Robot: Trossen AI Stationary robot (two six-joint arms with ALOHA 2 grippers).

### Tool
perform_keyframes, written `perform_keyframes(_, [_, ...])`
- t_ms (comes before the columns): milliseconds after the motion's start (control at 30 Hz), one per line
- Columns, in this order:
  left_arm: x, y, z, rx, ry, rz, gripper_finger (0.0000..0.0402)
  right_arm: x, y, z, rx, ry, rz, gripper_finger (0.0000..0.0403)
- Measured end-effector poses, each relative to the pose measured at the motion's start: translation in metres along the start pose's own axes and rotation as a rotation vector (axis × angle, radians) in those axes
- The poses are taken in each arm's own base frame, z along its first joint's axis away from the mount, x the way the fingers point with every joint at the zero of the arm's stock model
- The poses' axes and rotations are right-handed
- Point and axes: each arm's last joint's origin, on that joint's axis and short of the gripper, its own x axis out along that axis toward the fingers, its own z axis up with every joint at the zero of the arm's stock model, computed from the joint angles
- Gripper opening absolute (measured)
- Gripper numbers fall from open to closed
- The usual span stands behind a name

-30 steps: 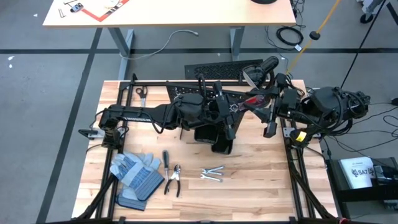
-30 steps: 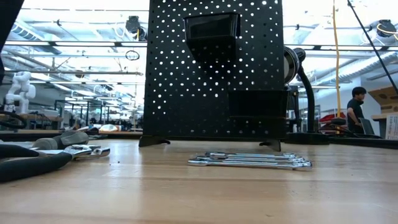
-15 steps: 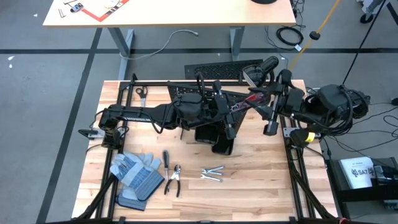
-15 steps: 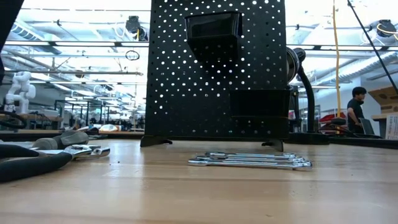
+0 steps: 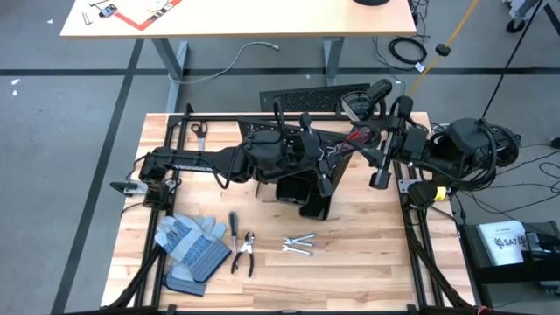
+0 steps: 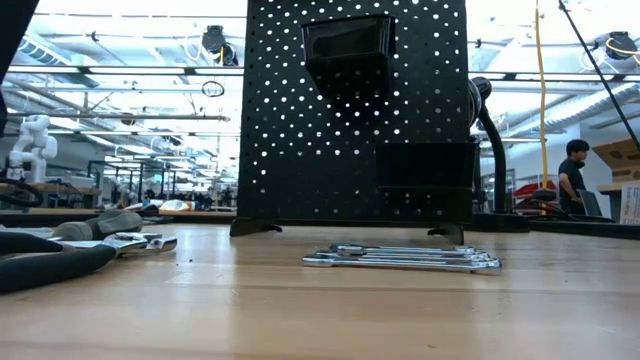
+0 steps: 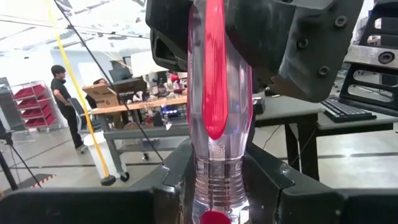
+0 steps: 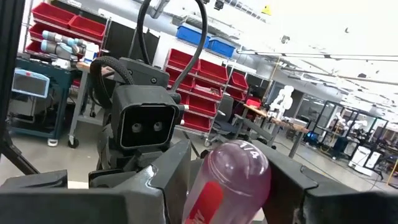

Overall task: Hang tools onto peg board
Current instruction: Hang the red screwdriver on the black peg board

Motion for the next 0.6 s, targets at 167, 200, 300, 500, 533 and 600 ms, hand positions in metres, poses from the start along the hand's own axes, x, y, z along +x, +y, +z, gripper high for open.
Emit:
perform_keyframes(167, [0.0000,0.0008,0.0010,0.002,-0.009,0.011,0.0106,-0.0001,0.0003,-0.0006,-0.001,0.006,0.005,0.0158])
perform_keyframes(200, [0.0001,0.0009,0.0009,0.003,-0.010,0.012,0.0106,-0.0002,0.0004,-0.0009,-0.003,0.009,0.007,0.0158])
perform_keyframes(300, [0.0001,0.0008,0.0009,0.004,-0.011,0.013,0.0106,-0.0004,0.0005,-0.0016,0.006,0.017,0.009,0.0157])
perform_keyframes(500, [0.0000,0.0012,0.0020,0.020,-0.018,0.026,0.0106,-0.0005,0.0008,-0.0026,0.030,0.026,0.013,0.0157])
perform_keyframes(533, [0.0000,0.0012,0.0022,0.020,-0.020,0.027,0.0106,-0.0005,0.0008,-0.0027,0.044,0.027,0.012,0.0157])
perform_keyframes(600, [-0.0005,0.0017,0.0034,0.017,-0.027,0.029,0.0106,-0.0004,0.0010,-0.0028,0.066,0.028,0.012,0.0157])
